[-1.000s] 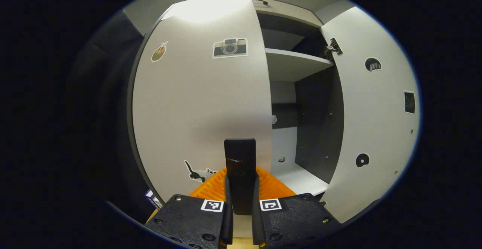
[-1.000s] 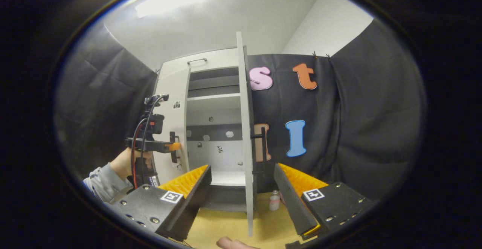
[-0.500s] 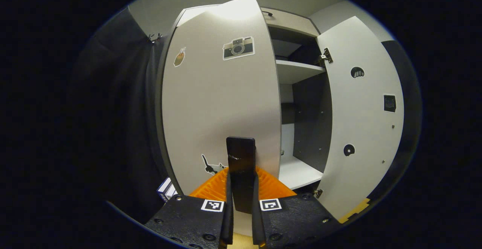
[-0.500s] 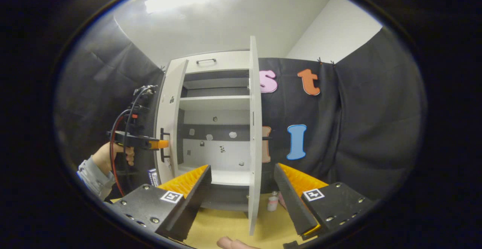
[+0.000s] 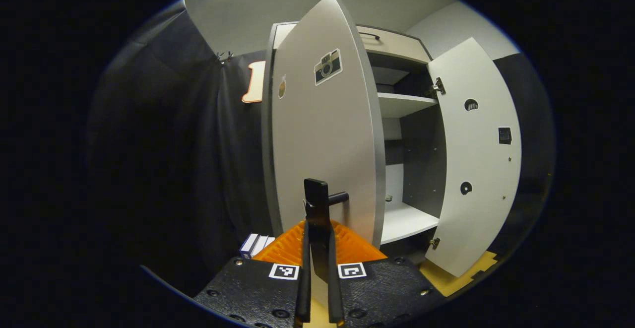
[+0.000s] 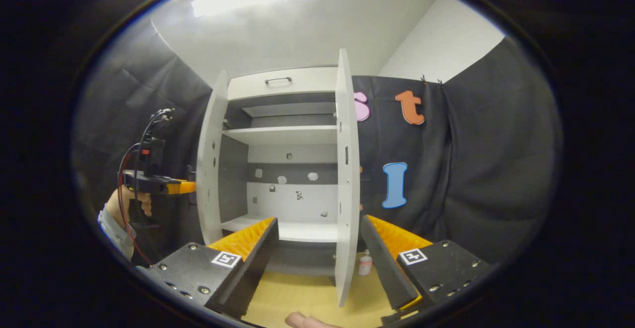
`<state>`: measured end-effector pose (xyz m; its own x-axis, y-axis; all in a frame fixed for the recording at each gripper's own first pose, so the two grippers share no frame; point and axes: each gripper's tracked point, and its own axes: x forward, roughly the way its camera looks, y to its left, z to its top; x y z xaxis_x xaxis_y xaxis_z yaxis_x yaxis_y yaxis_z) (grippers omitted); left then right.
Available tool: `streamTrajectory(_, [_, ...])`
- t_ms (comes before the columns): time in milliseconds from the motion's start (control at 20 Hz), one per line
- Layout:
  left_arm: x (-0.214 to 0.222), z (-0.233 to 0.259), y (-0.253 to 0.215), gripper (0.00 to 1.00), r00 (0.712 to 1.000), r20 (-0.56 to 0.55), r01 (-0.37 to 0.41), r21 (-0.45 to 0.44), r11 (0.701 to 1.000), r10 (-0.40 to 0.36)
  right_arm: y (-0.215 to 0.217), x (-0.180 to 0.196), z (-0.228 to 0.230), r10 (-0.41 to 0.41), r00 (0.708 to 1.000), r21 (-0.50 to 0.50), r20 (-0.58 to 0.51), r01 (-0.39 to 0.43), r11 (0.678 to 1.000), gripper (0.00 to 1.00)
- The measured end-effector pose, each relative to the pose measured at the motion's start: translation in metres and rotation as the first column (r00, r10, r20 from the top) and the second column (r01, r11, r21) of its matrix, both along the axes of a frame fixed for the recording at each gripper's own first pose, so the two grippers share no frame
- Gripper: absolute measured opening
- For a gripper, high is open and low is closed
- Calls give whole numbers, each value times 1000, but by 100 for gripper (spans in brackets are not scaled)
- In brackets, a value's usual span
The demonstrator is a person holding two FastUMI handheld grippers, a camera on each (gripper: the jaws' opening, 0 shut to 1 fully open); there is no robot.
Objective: Open the right door of the double-door shoe cabinet with the right hand, and open the left door with the left hand.
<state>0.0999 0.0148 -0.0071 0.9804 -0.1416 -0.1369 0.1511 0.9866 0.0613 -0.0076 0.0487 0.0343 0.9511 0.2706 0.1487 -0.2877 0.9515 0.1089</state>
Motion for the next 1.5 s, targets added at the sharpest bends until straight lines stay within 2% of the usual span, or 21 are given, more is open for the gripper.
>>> streamTrajectory(100, [-3, 1, 24, 11, 1000, 5, -29, 27, 999, 29, 6, -6, 4, 10, 1000, 0, 10, -10, 1000, 97])
streamTrajectory(150, [-4, 2, 35, 10, 999, 5, -45, 30, 999, 45, 11, -9, 6, 17, 1000, -3, 17, -17, 1000, 100])
streamTrajectory(300, [-1, 2, 71, 2, 995, 14, -102, 21, 995, 101, 26, -13, 10, 32, 999, -14, 27, -32, 999, 100])
streamTrajectory(350, [1, 1, 81, 0, 994, 20, -109, 22, 994, 109, 29, -14, 10, 35, 999, -19, 28, -35, 999, 100])
streamTrajectory(400, [1, 1, 88, 0, 996, 21, -87, -15, 996, 88, 32, -13, 9, 36, 999, -22, 28, -35, 999, 100])
streamTrajectory(550, [2, 0, 95, 0, 1000, 8, -23, -77, 997, 23, 37, -14, 9, 29, 999, -32, 31, -28, 999, 100])
streamTrajectory(650, [3, -3, 98, 1, 1000, 4, -18, -44, 999, 18, 40, -12, 7, 34, 999, -32, 25, -33, 999, 96])
streamTrajectory(1050, [-12, -3, 98, 1, 999, 7, -45, -48, 998, 46, 40, -13, 5, 21, 1000, -39, 21, -20, 999, 100])
streamTrajectory(1100, [-16, -2, 98, 2, 999, 2, -50, -57, 997, 51, 39, -12, 6, 20, 1000, -36, 21, -19, 999, 96])
streamTrajectory(1250, [-37, -4, 102, 1, 996, -7, -88, -48, 995, 87, 31, -14, 5, 7, 1000, -31, 22, -6, 1000, 97])
streamTrajectory(1350, [-57, 4, 105, 5, 993, 35, -111, -31, 993, 112, 23, -14, 7, -17, 1000, -32, 25, 18, 999, 100])
streamTrajectory(1500, [-87, 7, 105, 80, 986, 48, -156, -20, 988, 157, 12, -16, 8, -54, 998, -27, 26, 55, 998, 100])
